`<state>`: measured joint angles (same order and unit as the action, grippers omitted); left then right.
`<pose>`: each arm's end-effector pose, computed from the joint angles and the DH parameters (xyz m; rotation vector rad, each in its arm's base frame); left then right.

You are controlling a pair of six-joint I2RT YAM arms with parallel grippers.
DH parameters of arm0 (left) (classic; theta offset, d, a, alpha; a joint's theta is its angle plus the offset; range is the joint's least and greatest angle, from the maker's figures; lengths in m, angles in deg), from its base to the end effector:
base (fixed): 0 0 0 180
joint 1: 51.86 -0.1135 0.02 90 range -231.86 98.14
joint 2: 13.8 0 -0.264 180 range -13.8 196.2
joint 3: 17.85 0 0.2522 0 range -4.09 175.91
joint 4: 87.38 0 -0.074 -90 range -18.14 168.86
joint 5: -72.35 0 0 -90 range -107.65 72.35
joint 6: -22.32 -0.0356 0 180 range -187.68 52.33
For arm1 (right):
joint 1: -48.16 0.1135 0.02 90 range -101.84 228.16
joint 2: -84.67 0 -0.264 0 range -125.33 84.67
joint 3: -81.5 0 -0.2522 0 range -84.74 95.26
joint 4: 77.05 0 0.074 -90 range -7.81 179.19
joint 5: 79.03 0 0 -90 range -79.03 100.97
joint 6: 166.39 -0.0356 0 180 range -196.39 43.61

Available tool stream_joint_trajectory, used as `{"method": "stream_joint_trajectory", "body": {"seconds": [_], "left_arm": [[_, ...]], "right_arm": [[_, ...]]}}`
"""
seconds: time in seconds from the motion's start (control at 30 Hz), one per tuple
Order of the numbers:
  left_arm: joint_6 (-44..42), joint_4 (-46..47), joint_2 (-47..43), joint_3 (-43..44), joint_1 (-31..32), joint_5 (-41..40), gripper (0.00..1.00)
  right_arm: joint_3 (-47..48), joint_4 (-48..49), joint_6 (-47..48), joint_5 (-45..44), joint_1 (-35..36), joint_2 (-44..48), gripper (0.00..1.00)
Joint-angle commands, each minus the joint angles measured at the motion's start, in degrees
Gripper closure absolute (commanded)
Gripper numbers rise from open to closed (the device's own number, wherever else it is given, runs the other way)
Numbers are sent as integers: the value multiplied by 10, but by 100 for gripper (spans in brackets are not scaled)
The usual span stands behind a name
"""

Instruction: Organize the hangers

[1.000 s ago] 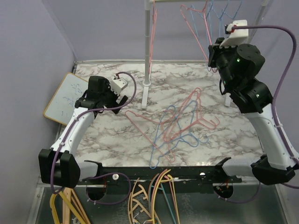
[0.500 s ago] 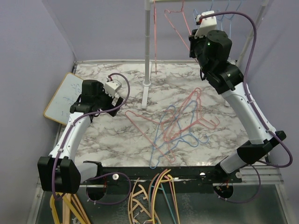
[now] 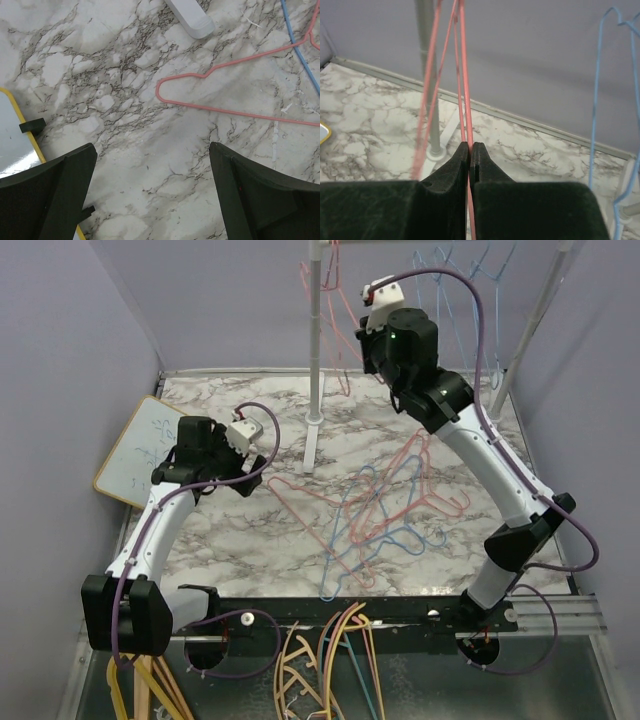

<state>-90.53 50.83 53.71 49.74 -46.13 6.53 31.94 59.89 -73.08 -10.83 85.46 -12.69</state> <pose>0.2480 -0.0395 0.2869 0.7587 2.1104 -0.3239 0.3028 0.2140 0.4944 -0.3344 1.7010 0.1047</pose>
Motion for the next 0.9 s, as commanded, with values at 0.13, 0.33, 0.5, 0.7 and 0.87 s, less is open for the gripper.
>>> {"method": "stream_joint_trajectory", "body": {"seconds": [0.13, 0.33, 0.5, 0.7, 0.87], "left_arm": [[-40, -33, 17, 5, 2, 51, 1], [-138, -87, 38, 4, 40, 39, 1], [-172, -98, 67, 22, 49, 55, 1], [-270, -152, 80, 33, 116, 138, 1], [-348, -155, 82, 3, 186, 134, 2]], "right_arm": [[10, -5, 8, -20, 36, -18, 97], [-32, -12, -1, -35, 37, 52, 39], [-142, -31, -42, -44, 37, 164, 9], [-310, -76, -143, -16, 37, 323, 5], [-412, -137, -221, -25, 37, 435, 5]]}}
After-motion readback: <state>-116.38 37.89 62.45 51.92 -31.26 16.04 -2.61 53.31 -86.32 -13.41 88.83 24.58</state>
